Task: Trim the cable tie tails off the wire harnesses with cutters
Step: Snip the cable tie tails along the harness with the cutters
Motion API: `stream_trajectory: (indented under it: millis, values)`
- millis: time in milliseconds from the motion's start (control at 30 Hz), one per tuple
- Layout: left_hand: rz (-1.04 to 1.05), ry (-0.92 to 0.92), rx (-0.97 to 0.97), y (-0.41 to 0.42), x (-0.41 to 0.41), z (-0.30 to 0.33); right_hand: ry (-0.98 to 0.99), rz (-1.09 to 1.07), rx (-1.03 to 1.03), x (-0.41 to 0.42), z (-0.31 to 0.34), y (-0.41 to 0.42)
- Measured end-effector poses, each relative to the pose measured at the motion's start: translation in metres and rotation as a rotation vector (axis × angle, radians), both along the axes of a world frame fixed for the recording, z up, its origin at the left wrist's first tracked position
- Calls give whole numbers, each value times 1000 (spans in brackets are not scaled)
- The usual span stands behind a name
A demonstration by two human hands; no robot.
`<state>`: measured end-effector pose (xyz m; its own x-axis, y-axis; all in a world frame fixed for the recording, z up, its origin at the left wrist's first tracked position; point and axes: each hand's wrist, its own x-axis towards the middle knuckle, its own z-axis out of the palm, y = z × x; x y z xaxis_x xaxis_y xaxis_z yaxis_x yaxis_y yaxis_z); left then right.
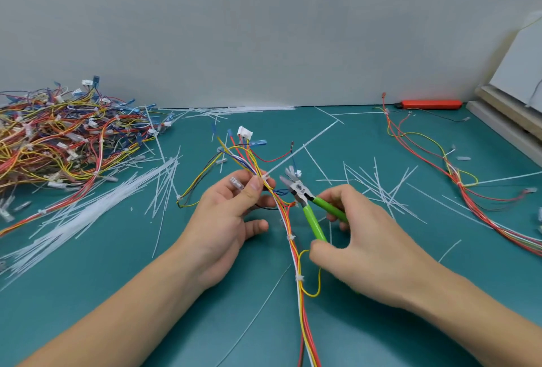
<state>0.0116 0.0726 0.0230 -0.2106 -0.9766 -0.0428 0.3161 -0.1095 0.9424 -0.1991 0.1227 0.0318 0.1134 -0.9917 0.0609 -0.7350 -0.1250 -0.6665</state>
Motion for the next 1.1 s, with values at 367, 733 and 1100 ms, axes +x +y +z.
stream_trajectory:
  millis: [367,733,1100]
  values:
    - [-78,-37,-18,-2,2,0,-103,132,-93,5,1,2]
    - [-170,-82,-25,-3,5,-2,42,179,-242,-2,4,0]
    - [-288,-61,-2,-8,8,0,99,324,-421,-27,11,-15]
